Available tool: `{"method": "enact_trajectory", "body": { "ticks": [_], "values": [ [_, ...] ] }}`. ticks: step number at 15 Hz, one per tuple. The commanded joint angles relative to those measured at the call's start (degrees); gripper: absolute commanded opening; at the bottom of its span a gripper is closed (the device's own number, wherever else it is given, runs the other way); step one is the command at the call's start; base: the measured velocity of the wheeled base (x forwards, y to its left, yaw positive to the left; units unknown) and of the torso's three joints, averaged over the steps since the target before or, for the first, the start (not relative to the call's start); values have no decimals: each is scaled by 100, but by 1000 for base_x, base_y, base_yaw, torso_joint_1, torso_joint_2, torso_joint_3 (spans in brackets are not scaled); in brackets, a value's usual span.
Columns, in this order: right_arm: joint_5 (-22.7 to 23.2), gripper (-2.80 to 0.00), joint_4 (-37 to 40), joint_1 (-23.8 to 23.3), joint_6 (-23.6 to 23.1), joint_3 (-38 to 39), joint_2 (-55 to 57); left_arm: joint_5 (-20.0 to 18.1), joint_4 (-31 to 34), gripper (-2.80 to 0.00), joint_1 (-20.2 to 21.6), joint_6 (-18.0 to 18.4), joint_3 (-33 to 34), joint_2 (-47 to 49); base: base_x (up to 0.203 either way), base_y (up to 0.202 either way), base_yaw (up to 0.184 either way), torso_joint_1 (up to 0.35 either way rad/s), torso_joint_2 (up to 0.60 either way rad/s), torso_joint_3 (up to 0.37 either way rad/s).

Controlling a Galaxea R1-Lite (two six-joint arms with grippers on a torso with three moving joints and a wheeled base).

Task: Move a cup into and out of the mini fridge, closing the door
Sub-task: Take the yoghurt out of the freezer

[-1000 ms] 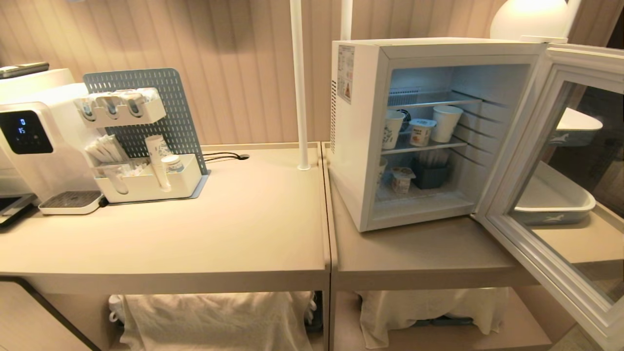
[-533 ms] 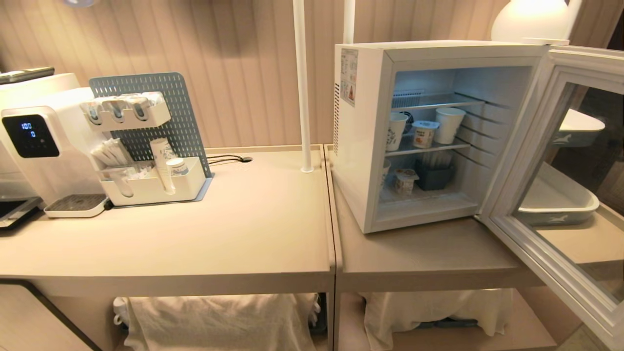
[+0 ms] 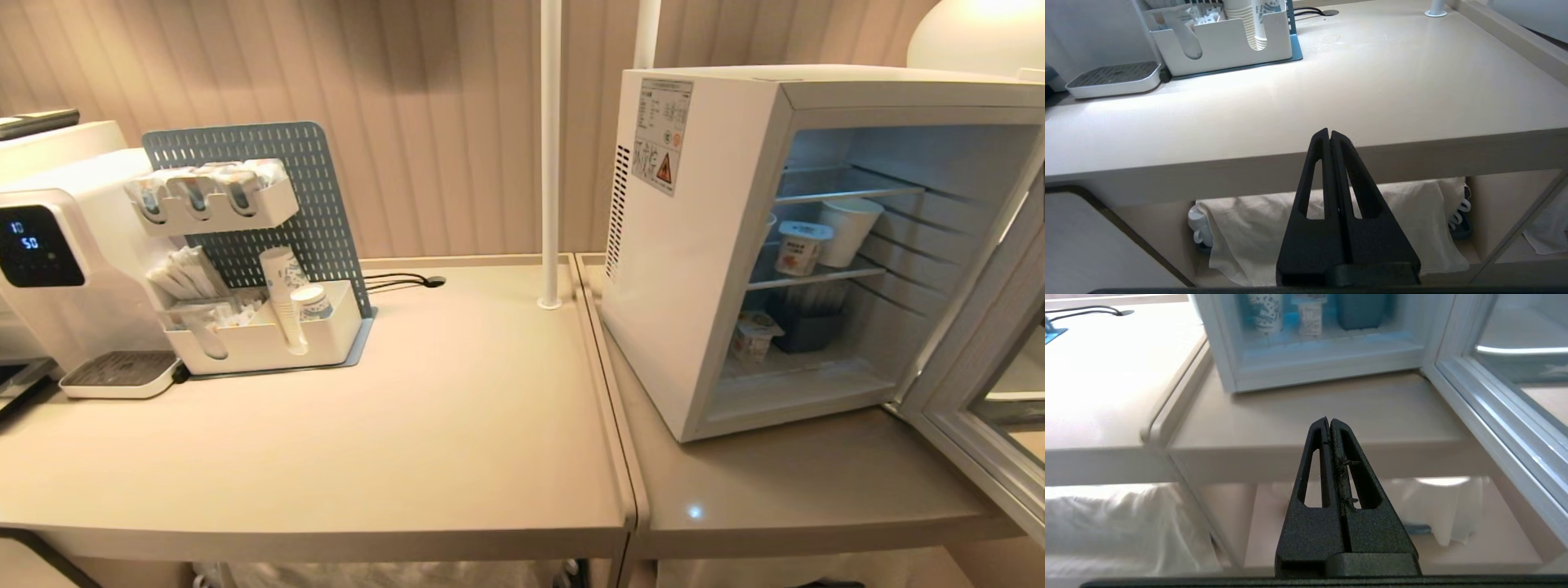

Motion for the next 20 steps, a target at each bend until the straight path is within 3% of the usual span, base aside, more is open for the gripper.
{"method": "enact_trajectory", "body": {
  "ticks": [1, 6, 10, 20],
  "values": [
    [0, -280, -2, -1, -4, 0, 9, -5, 2, -280, 0, 6, 1, 8, 194, -7, -3, 2, 5, -2],
    [0, -280, -2, -1, -4, 0, 9, -13, 12, -280, 0, 31, 1, 9, 49, -50, -3, 3, 3, 1],
    [0, -280, -2, -1, -4, 0, 9, -14, 11, -280, 0, 29, 1, 7, 0, -166, -1, 4, 5, 1],
    [-39, -280, -284, 7, -112, -139, 2, 53, -25, -280, 0, -73, 1, 7, 0, 0, 0, 0, 0, 0]
  ]
}}
